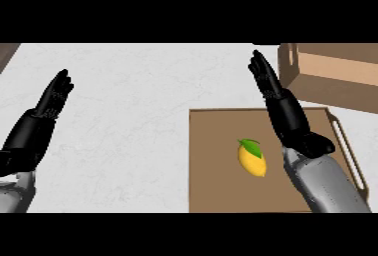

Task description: Pick the lemon from the tray and place it in the cardboard box

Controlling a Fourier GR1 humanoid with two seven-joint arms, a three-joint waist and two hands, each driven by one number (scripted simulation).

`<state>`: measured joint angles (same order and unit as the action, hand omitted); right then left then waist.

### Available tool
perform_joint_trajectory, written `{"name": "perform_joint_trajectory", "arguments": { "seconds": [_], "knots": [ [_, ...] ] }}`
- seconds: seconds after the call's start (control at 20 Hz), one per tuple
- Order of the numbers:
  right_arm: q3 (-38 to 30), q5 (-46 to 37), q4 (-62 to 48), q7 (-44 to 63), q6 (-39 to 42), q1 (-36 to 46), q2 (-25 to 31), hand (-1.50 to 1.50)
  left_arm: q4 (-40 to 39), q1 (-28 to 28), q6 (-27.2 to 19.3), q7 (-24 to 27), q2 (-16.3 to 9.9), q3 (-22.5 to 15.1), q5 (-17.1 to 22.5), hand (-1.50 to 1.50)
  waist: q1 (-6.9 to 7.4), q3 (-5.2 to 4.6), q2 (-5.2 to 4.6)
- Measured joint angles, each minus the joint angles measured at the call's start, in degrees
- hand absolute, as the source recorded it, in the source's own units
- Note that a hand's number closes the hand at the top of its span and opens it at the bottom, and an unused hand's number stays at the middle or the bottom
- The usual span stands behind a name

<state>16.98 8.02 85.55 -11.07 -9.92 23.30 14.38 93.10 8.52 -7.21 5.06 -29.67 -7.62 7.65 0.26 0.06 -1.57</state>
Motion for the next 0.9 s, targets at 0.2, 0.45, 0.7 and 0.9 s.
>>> {"name": "perform_joint_trajectory", "arguments": {
  "seconds": [0.2, 0.45, 0.7, 0.9],
  "knots": [
    [-4.87, 5.46, 5.75, 3.87, 7.69, 2.13, 6.49, -1.5, -1.83, 1.32, 1.66, 0.23, 0.16, -0.66, -1.12, 0.0, -0.75, -0.04, 1.07],
    [-11.03, 8.27, 6.5, 5.1, 20.26, 5.56, 20.52, -1.5, -2.4, 1.74, 4.06, -0.04, 0.51, -3.03, -1.65, 0.0, -1.53, -0.09, 1.43],
    [-13.64, 4.17, 0.04, -7.32, 29.71, 4.44, 26.7, -1.5, -4.02, 3.68, 6.43, -0.34, 1.83, -4.02, -1.58, 0.0, -0.58, -0.01, 1.27],
    [-12.35, -3.82, -0.25, -17.5, 32.26, 3.09, 29.99, -1.5, -4.96, 4.23, 7.39, 0.06, 2.25, -3.81, -1.72, 0.0, -0.26, 0.01, 1.32]
  ]
}}
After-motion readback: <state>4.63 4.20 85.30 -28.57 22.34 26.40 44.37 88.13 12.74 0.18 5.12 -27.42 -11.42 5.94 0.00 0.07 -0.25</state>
